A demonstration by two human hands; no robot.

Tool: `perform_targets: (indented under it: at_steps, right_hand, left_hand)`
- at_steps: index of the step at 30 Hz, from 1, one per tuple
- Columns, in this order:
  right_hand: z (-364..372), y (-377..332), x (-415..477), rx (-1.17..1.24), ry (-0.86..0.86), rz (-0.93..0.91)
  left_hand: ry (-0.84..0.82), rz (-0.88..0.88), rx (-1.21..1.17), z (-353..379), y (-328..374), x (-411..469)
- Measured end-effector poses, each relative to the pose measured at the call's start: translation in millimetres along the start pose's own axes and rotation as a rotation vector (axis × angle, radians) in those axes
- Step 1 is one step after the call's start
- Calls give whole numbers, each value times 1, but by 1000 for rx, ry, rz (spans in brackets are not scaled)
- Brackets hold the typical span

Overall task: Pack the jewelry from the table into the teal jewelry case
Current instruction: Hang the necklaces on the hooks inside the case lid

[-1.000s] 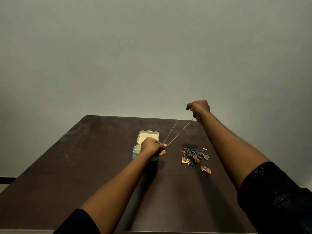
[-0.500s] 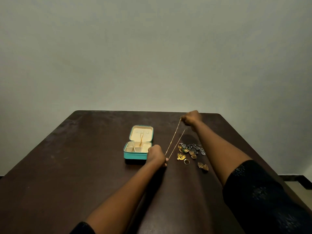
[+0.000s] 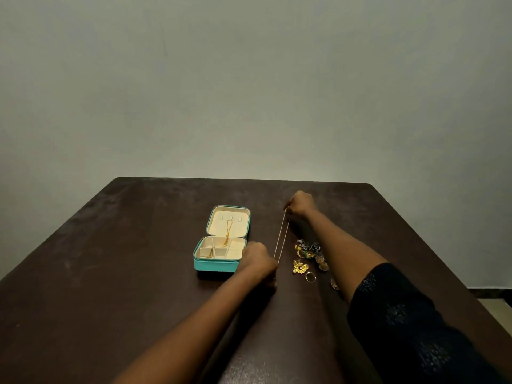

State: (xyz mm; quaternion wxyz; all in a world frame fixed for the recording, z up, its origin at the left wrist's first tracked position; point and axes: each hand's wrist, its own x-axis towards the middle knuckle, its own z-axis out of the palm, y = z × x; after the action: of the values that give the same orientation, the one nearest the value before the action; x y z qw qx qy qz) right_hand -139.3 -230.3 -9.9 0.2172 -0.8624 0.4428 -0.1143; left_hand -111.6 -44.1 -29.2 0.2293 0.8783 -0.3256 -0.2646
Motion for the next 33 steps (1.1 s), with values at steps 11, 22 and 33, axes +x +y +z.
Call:
perform_targets:
  at_steps: [11,22,33]
  right_hand:
    - [21,4,20,-78,24,-82]
    - [22,2,29,-101,6,-92]
    - [17,12,21,-13,76,-90]
  left_hand:
    - [-58,69,97,7,13,0]
    - [-60,128,134,10,4,-3]
    - [-25,302,330,13,4,-8]
